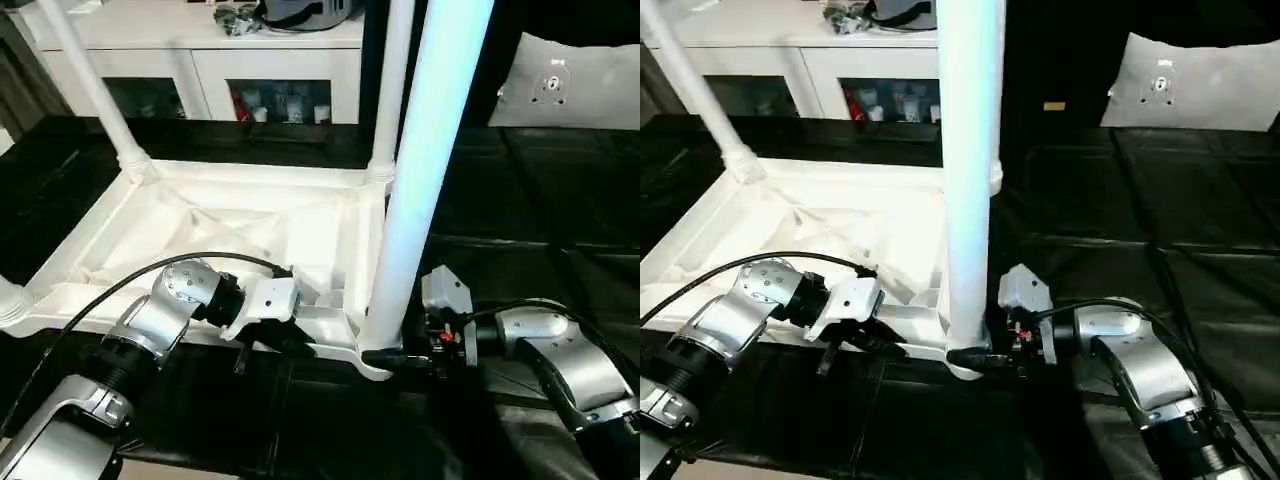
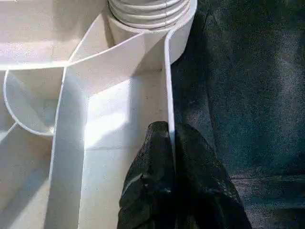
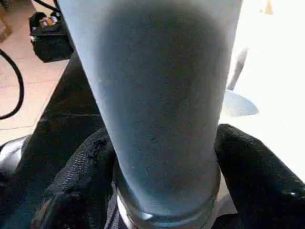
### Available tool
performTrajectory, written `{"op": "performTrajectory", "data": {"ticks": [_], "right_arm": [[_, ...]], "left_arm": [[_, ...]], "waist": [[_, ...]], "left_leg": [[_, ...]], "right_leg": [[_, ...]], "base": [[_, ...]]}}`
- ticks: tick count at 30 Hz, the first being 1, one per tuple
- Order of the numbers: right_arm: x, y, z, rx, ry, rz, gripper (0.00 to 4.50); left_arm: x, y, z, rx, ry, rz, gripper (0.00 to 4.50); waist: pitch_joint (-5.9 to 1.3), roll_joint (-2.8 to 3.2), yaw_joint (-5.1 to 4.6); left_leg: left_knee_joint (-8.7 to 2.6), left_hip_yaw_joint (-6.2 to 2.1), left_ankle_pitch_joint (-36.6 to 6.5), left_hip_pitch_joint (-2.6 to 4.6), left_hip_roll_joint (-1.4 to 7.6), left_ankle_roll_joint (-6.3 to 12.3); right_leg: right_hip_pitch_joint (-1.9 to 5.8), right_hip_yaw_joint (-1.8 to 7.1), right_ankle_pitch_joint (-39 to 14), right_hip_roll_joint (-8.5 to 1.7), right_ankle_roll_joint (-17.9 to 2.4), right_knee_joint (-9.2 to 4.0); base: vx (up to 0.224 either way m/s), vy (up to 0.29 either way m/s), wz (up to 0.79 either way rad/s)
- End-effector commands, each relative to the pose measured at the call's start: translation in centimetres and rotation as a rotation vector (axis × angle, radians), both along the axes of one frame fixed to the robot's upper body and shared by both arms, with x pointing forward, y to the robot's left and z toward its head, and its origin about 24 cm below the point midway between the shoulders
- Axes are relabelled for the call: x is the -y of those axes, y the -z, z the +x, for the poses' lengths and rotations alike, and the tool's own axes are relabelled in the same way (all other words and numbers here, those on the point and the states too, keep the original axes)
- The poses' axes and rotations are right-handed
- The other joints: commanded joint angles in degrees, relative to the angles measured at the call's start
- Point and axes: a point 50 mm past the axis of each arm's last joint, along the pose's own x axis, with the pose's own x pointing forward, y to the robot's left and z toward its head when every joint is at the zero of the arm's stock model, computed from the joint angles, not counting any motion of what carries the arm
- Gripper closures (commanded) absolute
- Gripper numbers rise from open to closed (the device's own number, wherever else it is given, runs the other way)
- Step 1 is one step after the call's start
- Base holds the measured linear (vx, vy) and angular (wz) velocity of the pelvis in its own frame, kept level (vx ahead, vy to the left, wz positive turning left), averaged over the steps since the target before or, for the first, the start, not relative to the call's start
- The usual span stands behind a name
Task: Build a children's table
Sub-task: Rotate leg to tighten
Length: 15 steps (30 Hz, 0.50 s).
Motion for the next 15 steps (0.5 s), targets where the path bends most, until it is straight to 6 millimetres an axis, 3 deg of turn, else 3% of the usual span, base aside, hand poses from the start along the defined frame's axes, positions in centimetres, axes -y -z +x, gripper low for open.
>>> {"op": "performTrajectory", "data": {"ticks": [1, 7, 11, 13, 15], "right_arm": [[0.0, -0.3, 0.4, 0.001, -0.009, 0.004, 1.58], [-0.2, -0.2, 0.2, -0.019, -0.013, 0.018, 1.81], [-1.0, 0.4, -0.7, -0.068, 0.045, 0.064, 1.84], [-1.7, 0.9, -0.9, -0.085, 0.136, 0.092, 1.85], [-2.0, 1.2, -0.9, -0.082, 0.176, 0.093, 1.85]], "left_arm": [[0.3, 0.1, -0.3, -0.01, 0.091, 0.052, 4.5], [0.3, 0.2, -0.2, -0.013, 0.079, 0.045, 4.5], [0.8, 0.1, 0.0, -0.015, -0.03, -0.012, 4.5], [1.4, 0.1, 0.3, -0.01, -0.126, -0.044, 4.5], [1.7, 0.1, 0.4, -0.006, -0.173, -0.055, 4.5]], "waist": [[-3.82, -1.26, -0.09], [-3.8, -1.25, -0.11], [-3.84, -1.24, 0.04], [-3.51, -1.04, -0.03], [-3.34, -1.26, -0.41]], "left_leg": [[-3.64, -1.18, -6.0, 0.49, 3.85, 4.45], [-3.71, -1.19, -6.5, 0.56, 3.88, 4.01], [-3.75, -1.25, -6.3, 0.65, 3.98, 3.92], [-4.02, -1.26, -8.5, 0.72, 3.97, 2.98], [-4.33, -1.32, -10.3, 0.76, 3.93, 1.92]], "right_leg": [[2.34, 2.63, -6.5, -5.2, -13.7, -3.66], [2.33, 2.63, -6.7, -5.14, -13.7, -3.68], [2.28, 2.66, -5.8, -5.17, -13.9, -3.58], [2.06, 2.72, -9.1, -5.26, -13.6, -4.01], [2.14, 2.77, -12.0, -5.31, -13.0, -4.27]], "base": [[0.0, 0.0, 0.0], [0.0, 0.0, 0.0], [0.0, 0.0, 0.0], [0.0, 0.0, 0.0], [0.0, 0.0, 0.0]]}}
